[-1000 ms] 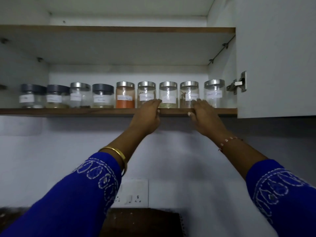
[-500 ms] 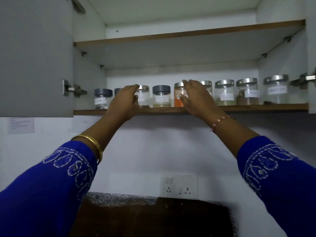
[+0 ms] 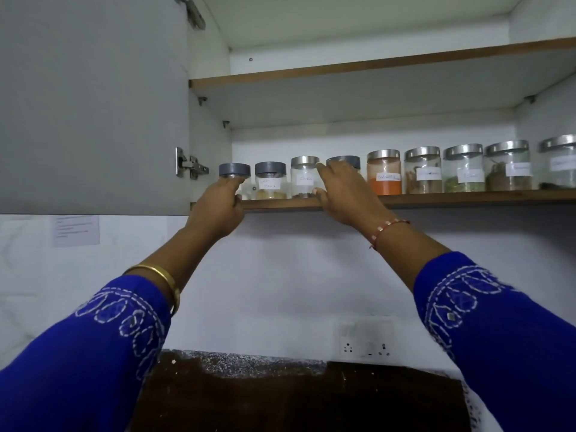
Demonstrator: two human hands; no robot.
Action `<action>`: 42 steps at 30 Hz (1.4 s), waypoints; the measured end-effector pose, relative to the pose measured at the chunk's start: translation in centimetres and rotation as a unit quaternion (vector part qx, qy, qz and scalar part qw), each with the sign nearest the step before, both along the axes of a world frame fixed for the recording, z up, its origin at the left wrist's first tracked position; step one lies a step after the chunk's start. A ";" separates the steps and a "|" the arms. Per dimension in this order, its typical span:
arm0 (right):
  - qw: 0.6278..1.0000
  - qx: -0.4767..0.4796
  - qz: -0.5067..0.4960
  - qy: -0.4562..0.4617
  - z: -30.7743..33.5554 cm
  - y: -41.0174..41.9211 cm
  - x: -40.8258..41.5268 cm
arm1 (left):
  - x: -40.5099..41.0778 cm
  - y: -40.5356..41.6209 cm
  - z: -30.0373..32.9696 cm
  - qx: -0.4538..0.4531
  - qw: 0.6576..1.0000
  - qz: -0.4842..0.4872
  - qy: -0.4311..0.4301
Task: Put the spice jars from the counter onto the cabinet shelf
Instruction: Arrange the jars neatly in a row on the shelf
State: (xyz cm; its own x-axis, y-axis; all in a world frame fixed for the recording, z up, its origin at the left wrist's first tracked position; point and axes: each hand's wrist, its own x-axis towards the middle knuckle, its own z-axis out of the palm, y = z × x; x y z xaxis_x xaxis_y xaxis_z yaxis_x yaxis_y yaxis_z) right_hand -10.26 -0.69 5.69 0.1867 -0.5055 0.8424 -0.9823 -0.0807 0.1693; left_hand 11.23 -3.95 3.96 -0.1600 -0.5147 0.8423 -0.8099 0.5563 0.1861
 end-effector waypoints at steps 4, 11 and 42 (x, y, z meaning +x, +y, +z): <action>1.000 0.004 0.010 0.014 0.3 -0.4 1.0 | 0.8 -0.3 0.2 -0.003 1.000 0.008 0.015; 0.999 0.014 0.027 0.041 0.2 -2.1 0.6 | 0.4 -1.4 -0.5 0.041 0.999 0.029 0.015; 0.950 0.266 -0.016 -0.165 5.0 -18.0 8.0 | 0.5 -17.1 5.1 0.216 0.968 -0.027 -0.122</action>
State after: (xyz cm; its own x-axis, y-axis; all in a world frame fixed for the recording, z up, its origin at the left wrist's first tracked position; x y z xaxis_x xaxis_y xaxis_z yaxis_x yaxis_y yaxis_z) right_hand -2.22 -18.73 10.65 -0.0653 -0.8774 0.4754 -0.9782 -0.0378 -0.2042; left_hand 11.68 -21.01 9.07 -0.3638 -0.7958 0.4841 -0.8313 0.5118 0.2166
